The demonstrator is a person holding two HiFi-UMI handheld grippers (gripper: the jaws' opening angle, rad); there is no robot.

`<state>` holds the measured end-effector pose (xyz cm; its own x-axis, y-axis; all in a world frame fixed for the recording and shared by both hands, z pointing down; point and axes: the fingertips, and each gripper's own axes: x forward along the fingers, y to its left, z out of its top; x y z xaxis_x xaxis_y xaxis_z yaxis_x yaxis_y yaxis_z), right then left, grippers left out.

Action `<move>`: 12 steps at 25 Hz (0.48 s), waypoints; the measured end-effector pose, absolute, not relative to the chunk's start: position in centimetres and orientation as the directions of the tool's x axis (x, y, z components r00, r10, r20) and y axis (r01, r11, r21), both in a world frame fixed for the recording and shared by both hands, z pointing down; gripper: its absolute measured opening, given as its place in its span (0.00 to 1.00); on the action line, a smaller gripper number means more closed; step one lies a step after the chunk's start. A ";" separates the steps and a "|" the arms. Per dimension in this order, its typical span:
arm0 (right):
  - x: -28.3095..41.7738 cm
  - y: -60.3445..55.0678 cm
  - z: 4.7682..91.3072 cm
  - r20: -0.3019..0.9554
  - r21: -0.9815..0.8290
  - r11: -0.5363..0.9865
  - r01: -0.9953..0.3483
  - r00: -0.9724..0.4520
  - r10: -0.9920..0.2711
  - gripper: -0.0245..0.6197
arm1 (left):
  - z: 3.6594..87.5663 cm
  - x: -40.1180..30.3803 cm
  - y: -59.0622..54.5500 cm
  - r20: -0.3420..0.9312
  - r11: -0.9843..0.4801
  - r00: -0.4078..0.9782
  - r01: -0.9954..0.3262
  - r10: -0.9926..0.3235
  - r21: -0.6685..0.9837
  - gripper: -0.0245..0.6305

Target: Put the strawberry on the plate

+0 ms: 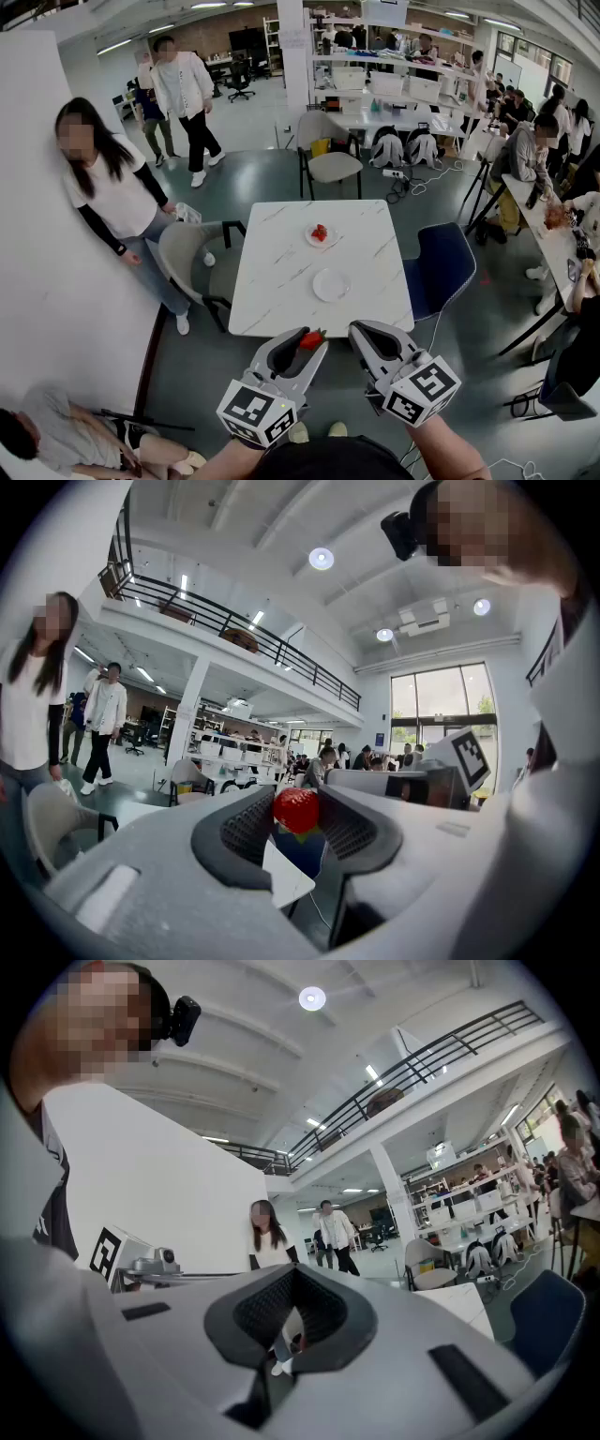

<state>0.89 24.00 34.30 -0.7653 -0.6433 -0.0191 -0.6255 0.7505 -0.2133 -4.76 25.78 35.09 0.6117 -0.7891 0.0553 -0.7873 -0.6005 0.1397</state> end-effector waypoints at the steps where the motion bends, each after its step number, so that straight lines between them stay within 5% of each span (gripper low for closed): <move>1: 1.0 23.9 34.4 -0.018 -0.212 0.751 -0.625 -0.766 -0.643 0.04 | 35.1 -4.6 25.8 0.054 -0.600 0.611 -0.788 -0.790 0.139 0.25; 12: 2.3 23.9 34.9 -0.018 -0.212 0.749 -0.628 -0.764 -0.645 0.04 | 35.6 -3.3 25.9 0.055 -0.597 0.608 -0.791 -0.792 0.137 0.25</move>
<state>2.34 23.93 34.90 -0.7637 -0.6453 -0.0176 -0.6279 0.7488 -0.2120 -3.29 25.91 35.56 0.6075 -0.7924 0.0551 -0.7907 -0.5967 0.1371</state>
